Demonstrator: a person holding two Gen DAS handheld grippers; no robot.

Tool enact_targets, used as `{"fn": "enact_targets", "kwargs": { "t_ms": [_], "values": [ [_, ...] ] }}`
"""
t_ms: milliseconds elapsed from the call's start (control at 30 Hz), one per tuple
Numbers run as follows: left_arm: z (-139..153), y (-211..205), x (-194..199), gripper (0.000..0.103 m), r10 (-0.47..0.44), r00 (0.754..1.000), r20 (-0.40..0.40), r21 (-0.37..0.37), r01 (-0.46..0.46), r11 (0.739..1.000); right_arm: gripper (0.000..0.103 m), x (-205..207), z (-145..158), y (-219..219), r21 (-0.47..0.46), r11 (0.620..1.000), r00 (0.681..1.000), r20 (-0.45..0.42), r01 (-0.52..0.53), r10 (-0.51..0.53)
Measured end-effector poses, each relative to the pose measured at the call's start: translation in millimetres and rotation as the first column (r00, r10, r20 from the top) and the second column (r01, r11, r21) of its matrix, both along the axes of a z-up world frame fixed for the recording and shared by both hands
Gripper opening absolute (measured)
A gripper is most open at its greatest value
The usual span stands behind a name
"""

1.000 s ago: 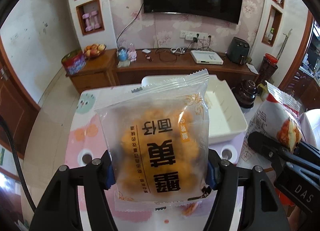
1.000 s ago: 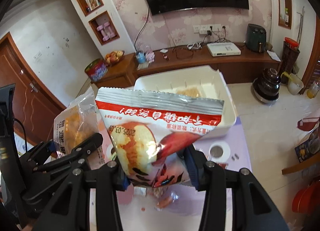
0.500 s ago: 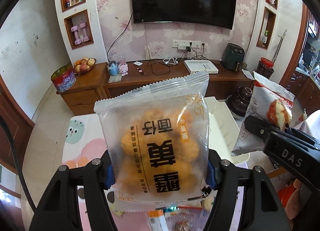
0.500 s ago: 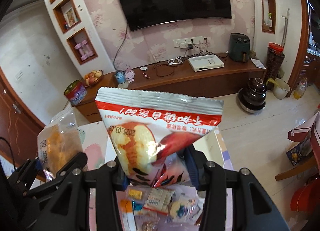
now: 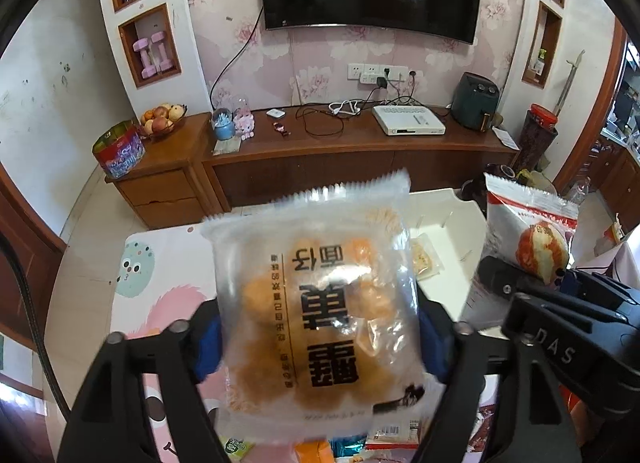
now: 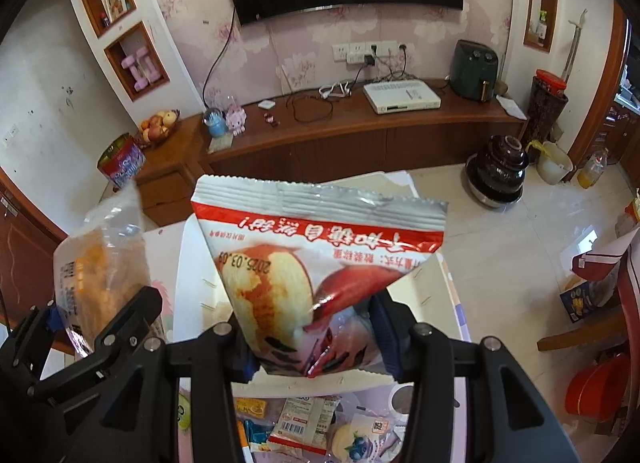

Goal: Organize snacks
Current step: 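Carry both bags over the white tray and open both grippers to drop them, then withdraw both grippers from the tray back toward the remaining snacks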

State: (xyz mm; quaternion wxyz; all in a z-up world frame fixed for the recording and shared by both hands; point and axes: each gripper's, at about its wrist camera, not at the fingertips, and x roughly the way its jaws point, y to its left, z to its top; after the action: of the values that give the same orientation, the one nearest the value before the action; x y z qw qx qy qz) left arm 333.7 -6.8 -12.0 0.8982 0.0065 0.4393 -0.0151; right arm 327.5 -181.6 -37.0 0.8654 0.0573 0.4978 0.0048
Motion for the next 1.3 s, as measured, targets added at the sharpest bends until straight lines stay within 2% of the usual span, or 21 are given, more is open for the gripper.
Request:
{"fn": "enact_targets", "kwargs": {
  "t_ms": [33, 100, 267, 533, 800, 1100, 1300],
  "values": [
    [-2.8, 2.9, 2.4, 0.093, -0.001, 1.0, -0.007, -0.012, 0.001, 1.0, 0.047, 2.0, -2.8, -1.1, -0.004, 1.0, 1.0, -0.008, 0.006, -0.006],
    [-4.4, 7.9, 3.3, 0.097, -0.001, 1.0, -0.007, -0.027, 0.001, 1.0, 0.051, 3.2, -6.0, -5.2, 0.008, 1.0, 1.0, -0.017, 0.015, -0.015],
    [0.4, 15.2, -1.0, 0.097, 0.024, 0.999, 0.034, 0.002, -0.024, 1.0, 0.058, 0.0, -3.9, -10.7, 0.016, 0.999, 1.0, -0.009, 0.029, -0.029],
    [11.3, 15.2, -17.7, 0.097, 0.023, 0.997, 0.069, 0.023, -0.025, 0.999, 0.059, -8.7, 5.1, -7.0, 0.023, 1.0, 1.0, -0.006, 0.021, -0.021],
    [18.9, 14.9, -36.8, 0.097, 0.028, 0.997, 0.067, 0.018, -0.029, 0.999, 0.059, -23.7, 12.4, -6.0, 0.031, 0.999, 1.0, -0.003, 0.013, -0.013],
    [35.9, 22.2, -71.5, 0.097, 0.051, 0.994, 0.097, 0.011, -0.052, 0.999, 0.059, -53.3, 31.1, 1.4, 0.023, 1.0, 0.999, 0.027, -0.019, 0.019],
    [55.8, 32.4, -110.1, 0.097, 0.077, 0.988, 0.137, -0.003, -0.077, 0.997, 0.059, -81.9, 52.4, 5.2, 0.028, 0.998, 0.997, 0.065, -0.054, 0.052]
  ]
}}
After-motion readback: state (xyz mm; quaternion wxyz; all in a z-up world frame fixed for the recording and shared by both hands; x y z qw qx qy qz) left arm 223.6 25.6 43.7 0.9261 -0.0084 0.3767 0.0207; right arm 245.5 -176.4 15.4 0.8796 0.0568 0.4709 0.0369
